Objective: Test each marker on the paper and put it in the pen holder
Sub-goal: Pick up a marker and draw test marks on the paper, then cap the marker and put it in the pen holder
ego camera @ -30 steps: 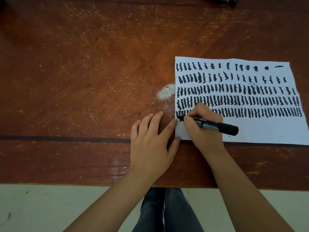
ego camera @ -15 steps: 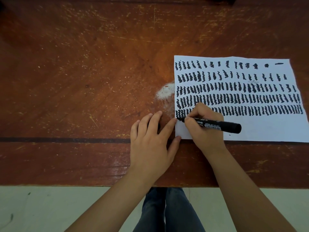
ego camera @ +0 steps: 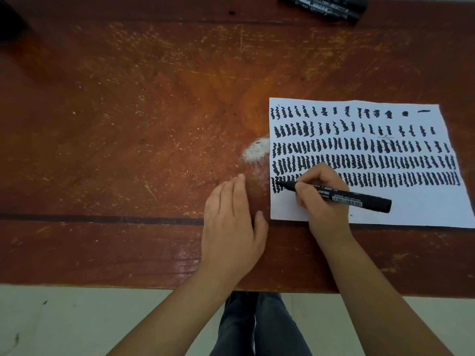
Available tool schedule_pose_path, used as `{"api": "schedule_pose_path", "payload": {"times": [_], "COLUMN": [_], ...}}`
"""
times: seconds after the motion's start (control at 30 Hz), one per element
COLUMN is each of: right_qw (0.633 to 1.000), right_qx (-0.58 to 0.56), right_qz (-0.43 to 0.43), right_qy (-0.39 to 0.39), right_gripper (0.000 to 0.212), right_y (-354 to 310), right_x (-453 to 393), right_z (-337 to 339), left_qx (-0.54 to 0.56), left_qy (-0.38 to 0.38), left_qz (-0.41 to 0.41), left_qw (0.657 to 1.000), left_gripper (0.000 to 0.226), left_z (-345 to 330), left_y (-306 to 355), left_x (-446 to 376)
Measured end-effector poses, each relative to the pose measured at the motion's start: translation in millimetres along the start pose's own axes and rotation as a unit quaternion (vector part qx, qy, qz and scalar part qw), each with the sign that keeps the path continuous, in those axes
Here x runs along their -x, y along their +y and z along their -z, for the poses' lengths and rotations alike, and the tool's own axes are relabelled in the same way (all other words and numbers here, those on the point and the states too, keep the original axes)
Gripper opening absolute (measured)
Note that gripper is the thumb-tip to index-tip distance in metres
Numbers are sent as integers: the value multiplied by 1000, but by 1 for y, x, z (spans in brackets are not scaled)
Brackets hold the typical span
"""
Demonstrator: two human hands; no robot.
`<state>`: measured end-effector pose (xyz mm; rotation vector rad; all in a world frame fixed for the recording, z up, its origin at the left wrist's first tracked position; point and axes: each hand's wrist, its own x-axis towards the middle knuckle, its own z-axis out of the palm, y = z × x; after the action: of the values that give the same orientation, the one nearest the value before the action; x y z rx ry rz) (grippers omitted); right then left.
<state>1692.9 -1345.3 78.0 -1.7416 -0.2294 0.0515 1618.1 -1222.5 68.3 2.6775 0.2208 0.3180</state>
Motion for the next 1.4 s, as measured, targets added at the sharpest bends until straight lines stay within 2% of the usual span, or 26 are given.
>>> {"api": "schedule_pose_path", "payload": {"times": [0.1,0.2,0.33,0.47,0.67,0.83,0.9,1.0,1.1,1.17,1.33,1.4], "right_qw": [999,999,997,991,974,956,950,942,935,932,923,920], "right_qx": [-37,-27,-21,-88,-136,-149,-159,-149,-163,-166,-217,-206], "right_qz": [-24,-31,-6,45,168,243,249,263,254,242,164,164], "right_qy": [2,-17,-78,-93,-61,-75,-101,-148,-184,-210,-273,-289], "right_gripper": [9,16,24,20,11,11,11,13,13,13,15,16], "right_y": [-6,-16,-38,-82,-166,-220,-232,-240,-242,-247,-271,-281], "right_x": [-2,-2,-1,-9,-30,-46,-49,-50,-52,-54,-69,-75], "right_z": [3,6,12,24,44,54,54,55,54,52,51,52], "left_qx": [5,27,86,168,237,242,215,161,123,109,116,156], "left_qy": [13,-13,-33,16,92,140,165,182,161,141,137,139], "left_qz": [3,59,110,117,51,-23,-57,-92,-132,-161,-177,-168], "left_qw": [1000,998,990,979,966,960,961,966,970,971,968,963], "left_gripper": [36,17,20,25,18,29,33,8,31,38,38,29], "left_z": [1,7,32,78,154,199,211,223,230,235,256,263], "left_y": [0,2,17,35,71,90,94,96,97,99,109,112], "left_x": [-1,-4,-11,-32,-61,-68,-68,-69,-68,-68,-81,-85]}}
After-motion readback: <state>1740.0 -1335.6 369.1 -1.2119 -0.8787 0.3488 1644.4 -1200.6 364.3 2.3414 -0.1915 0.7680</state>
